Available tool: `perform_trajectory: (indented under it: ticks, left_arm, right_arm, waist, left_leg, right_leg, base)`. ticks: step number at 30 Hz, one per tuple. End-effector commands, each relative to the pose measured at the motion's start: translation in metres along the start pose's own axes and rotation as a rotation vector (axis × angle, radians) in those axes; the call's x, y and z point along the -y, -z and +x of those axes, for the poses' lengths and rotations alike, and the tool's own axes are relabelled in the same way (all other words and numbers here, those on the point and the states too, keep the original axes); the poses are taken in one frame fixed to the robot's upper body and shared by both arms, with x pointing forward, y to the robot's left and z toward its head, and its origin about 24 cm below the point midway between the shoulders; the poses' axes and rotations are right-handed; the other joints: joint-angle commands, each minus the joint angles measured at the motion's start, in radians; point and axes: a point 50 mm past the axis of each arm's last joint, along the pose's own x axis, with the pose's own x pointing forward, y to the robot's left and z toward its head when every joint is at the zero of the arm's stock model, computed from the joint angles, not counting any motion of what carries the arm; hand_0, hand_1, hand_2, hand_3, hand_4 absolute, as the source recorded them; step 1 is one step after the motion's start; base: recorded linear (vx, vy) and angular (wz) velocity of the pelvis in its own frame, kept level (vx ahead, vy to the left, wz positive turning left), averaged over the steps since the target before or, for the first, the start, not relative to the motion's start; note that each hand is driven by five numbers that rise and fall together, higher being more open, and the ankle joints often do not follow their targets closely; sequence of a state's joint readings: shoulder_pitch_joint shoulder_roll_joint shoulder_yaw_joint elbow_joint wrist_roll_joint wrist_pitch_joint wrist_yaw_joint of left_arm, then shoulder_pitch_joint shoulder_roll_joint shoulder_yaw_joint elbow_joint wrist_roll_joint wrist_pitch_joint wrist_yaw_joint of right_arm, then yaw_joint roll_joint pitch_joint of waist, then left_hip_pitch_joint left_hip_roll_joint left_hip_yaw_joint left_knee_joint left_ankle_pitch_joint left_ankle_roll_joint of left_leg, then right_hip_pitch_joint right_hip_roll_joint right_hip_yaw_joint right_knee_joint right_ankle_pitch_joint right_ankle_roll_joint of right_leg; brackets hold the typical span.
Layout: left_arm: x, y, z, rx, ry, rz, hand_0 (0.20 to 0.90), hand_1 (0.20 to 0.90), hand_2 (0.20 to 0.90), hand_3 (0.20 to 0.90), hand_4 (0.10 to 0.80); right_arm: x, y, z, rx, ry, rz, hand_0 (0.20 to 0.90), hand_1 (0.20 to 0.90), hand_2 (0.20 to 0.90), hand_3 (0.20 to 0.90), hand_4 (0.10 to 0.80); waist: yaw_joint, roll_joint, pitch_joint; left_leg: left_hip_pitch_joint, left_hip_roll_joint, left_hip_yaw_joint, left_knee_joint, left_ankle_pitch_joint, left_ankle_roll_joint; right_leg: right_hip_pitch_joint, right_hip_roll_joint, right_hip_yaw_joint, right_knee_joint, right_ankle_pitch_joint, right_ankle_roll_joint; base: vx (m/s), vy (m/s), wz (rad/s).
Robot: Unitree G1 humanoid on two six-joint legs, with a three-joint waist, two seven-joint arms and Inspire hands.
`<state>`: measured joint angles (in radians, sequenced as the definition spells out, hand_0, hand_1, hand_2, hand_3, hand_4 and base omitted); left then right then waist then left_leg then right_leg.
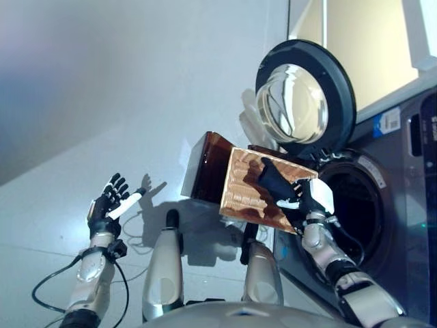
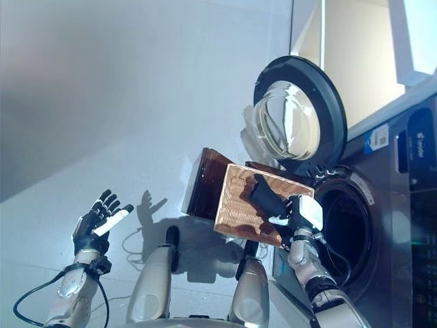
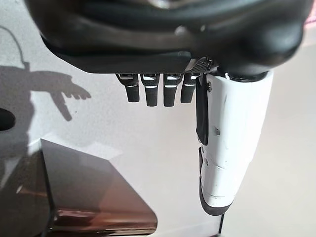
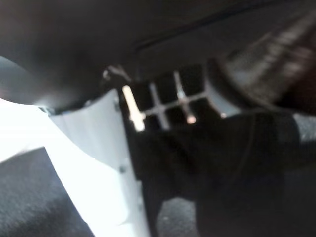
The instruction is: Pick up the clothes and place them into the washing machine
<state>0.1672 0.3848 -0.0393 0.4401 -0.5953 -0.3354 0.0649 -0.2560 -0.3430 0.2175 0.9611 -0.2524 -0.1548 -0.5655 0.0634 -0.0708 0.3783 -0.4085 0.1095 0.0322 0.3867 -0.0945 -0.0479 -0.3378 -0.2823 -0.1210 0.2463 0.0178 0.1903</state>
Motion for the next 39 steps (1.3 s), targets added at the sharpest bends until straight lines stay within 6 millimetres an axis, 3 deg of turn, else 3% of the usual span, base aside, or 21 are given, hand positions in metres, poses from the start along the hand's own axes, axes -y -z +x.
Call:
perform_trajectory:
  ticks: [1,6,8,13,17,23,31,39]
  left_arm:
    - [-0.007,-0.014,-0.003,0.109,-0.037,-0.004,0.900,0.900,0.900,0.900,0.800]
    - [0.002,-0.007,-0.003,0.078,-0.023,-0.025,0.900,0.900,0.900,0.900,0.800]
    - [0.004,-0.005,-0.003,0.070,-0.015,-0.027,0.900,0.900,0.900,0.900,0.800]
    - [0.019,0.008,-0.009,0.005,0.051,-0.076,0.900,0.900,0.900,0.900,0.800]
    - [0.025,0.011,-0.010,-0.016,0.083,-0.097,0.900,0.900,0.900,0.900,0.800]
    - [0.026,0.012,-0.011,-0.020,0.075,-0.142,0.900,0.900,0.900,0.900,0.800]
    - [0.028,0.005,-0.012,0.015,0.086,-0.151,0.900,0.900,0.900,0.900,0.800]
    - [0.024,-0.003,-0.013,0.051,0.074,-0.164,0.900,0.900,0.900,0.900,0.800]
  right_arm:
    - [0.020,0.007,0.004,-0.057,0.111,0.223,0.200,0.200,0.200,0.200,0.300]
    - [0.012,0.022,-0.004,-0.246,0.161,0.638,0.200,0.200,0.200,0.200,0.300]
    - [0.010,0.025,-0.006,-0.280,0.168,0.716,0.200,0.200,0.200,0.200,0.300]
    - [-0.003,0.042,-0.013,-0.512,0.353,1.403,0.200,0.200,0.200,0.200,0.300]
    - [-0.004,0.042,-0.013,-0.532,0.452,1.641,0.200,0.200,0.200,0.200,0.300]
    - [0.001,0.040,-0.012,-0.500,0.576,1.833,0.200,0.200,0.200,0.200,0.300]
    - [0.032,0.037,0.004,-0.413,0.668,1.842,0.200,0.200,0.200,0.200,0.300]
    - [0.049,0.028,0.017,-0.337,0.654,1.812,0.200,0.200,0.200,0.200,0.300]
  waist:
    - [-0.011,0.023,-0.072]
    - [-0.024,0.044,-0.096]
    - [-0.026,0.047,-0.100]
    - [-0.024,0.071,-0.110]
    - [-0.026,0.085,-0.110]
    - [-0.029,0.098,-0.095]
    - [-0.032,0.126,-0.050]
    - [-0.023,0.121,-0.050]
  left_leg:
    - [0.038,0.025,-0.048,-0.132,0.106,-0.056]
    - [0.082,0.022,-0.043,-0.200,0.133,-0.062]
    - [0.085,0.021,-0.039,-0.201,0.133,-0.062]
    - [0.085,0.019,-0.033,-0.173,0.104,-0.061]
    - [0.054,0.015,-0.034,-0.145,0.102,-0.061]
    - [-0.006,0.016,-0.043,-0.088,0.087,-0.065]
    - [-0.125,0.019,-0.053,0.120,0.000,-0.066]
    - [-0.215,0.033,-0.056,0.290,-0.077,-0.055]
  right_leg:
    - [0.031,-0.026,-0.002,-0.036,0.082,0.036]
    - [0.074,-0.035,-0.011,-0.095,0.101,0.040]
    - [0.076,-0.037,-0.011,-0.097,0.102,0.041]
    - [0.074,-0.042,0.000,-0.082,0.090,0.041]
    - [0.049,-0.043,0.006,-0.062,0.086,0.037]
    - [0.000,-0.045,0.010,-0.015,0.063,0.033]
    - [-0.124,-0.053,0.044,0.191,-0.028,0.011]
    - [-0.236,-0.049,0.087,0.365,-0.102,-0.009]
  base:
    - [0.070,0.002,-0.08]
    - [0.038,-0.001,-0.05]
    - [0.011,0.002,0.06]
    - [0.005,0.017,-0.01]
    - [-0.008,0.006,0.00]
    - [-0.041,0.003,0.02]
    - [-0.059,0.022,0.01]
    - [-0.014,0.015,-0.03]
